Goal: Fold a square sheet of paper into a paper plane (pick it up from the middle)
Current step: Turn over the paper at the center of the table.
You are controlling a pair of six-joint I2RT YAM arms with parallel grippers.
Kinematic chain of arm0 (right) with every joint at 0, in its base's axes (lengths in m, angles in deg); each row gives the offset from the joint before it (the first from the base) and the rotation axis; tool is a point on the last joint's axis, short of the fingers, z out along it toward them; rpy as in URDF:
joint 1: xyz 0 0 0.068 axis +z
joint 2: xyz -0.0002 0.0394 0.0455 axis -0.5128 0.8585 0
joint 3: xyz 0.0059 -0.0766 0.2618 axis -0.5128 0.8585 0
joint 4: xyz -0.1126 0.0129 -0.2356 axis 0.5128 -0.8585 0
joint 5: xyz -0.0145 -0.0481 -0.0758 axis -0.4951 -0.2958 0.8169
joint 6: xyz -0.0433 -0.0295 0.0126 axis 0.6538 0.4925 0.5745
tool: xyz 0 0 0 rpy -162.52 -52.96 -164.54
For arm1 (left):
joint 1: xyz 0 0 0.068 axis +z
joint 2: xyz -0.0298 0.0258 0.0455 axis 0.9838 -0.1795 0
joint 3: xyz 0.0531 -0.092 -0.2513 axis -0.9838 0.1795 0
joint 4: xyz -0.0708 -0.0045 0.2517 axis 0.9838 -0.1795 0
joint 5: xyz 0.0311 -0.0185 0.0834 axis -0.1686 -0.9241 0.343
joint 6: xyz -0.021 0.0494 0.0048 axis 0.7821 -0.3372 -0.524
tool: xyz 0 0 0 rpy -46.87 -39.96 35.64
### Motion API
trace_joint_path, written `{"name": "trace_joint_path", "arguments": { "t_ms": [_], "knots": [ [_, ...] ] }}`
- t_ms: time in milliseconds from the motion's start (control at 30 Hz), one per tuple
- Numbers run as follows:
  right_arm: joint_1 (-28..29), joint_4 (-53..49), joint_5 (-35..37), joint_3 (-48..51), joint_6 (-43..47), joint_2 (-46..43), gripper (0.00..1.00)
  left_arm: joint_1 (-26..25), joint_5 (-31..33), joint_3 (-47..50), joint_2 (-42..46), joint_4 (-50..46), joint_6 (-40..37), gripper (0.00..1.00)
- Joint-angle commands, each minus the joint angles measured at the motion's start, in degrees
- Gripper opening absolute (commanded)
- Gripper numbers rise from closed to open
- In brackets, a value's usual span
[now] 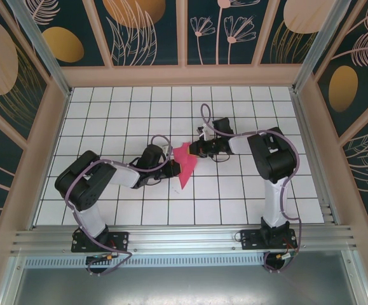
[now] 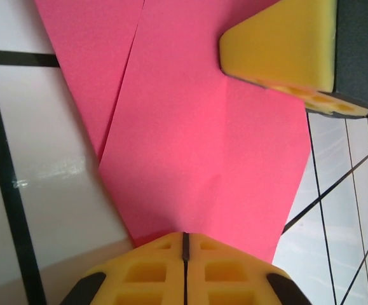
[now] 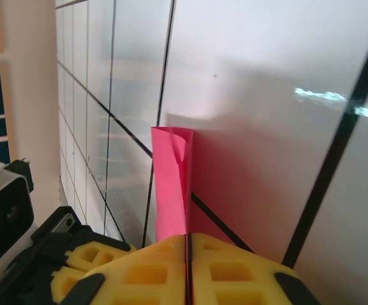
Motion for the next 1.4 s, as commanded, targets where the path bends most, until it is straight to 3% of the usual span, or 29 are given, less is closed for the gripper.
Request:
{"name": "trace_joint_path", "arguments": {
  "t_ms": [0, 67, 133, 167, 367, 700, 833, 1100, 1200, 1300, 1367],
  "knots": [
    [-0.52, 1.69, -3.79, -0.67, 0.38, -0.45, 0.02, -0.3, -0.16, 1.3, 2.93, 0.32, 1.24, 0.18],
    [-0.63, 1.67, -3.84, -0.21, 0.55, -1.91, 0.0, -0.23, 1.04, 3.1, 7.35, 2.52, 2.39, 0.22],
    [-0.71, 1.96, -3.63, 0.53, 0.62, -3.49, 0.0, -0.06, 2.51, 4.24, 10.72, 3.18, 3.25, 0.35],
    [-0.84, 2.73, -3.67, 1.04, 0.47, -4.27, 0.0, -0.05, 2.99, 4.35, 11.99, 2.7, 3.32, 0.37],
    [-2.3, 15.7, -6.06, 7.61, -7.45, -11.92, 0.0, 0.85, 4.7, 6.22, 18.05, 3.04, 5.67, 0.63],
    [-3.31, 13.64, -5.56, 5.82, -10.3, -23.37, 0.0, 1.74, -8.21, 5.13, 15.25, 20.31, 13.89, 0.82],
    [-3.32, 13.97, -6.71, 4.45, -11.91, -24.86, 0.0, 1.82, -11.87, 5.78, 14.58, 26.97, 16.24, 0.8],
    [-3.86, 17.67, -10.8, 2.27, -15.17, -25.63, 0.0, 1.84, -18.4, 5.15, 12.92, 36.81, 19.79, 0.58],
    [-3.87, 12.63, -10.04, 0.35, -11.56, -25.89, 0.0, 1.83, -18.85, 5.33, 13.48, 37.73, 19.81, 0.45],
    [-4.14, 12.34, -10.96, -0.1, -11.5, -25.81, 0.0, 1.88, -18.43, 6.51, 15.05, 39.46, 20.35, 0.42],
    [-4.14, 12.31, -11.2, -0.32, -11.42, -26.17, 0.0, 2.2, -17.91, 6.44, 15.79, 37.27, 19.61, 0.47]
  ]
}}
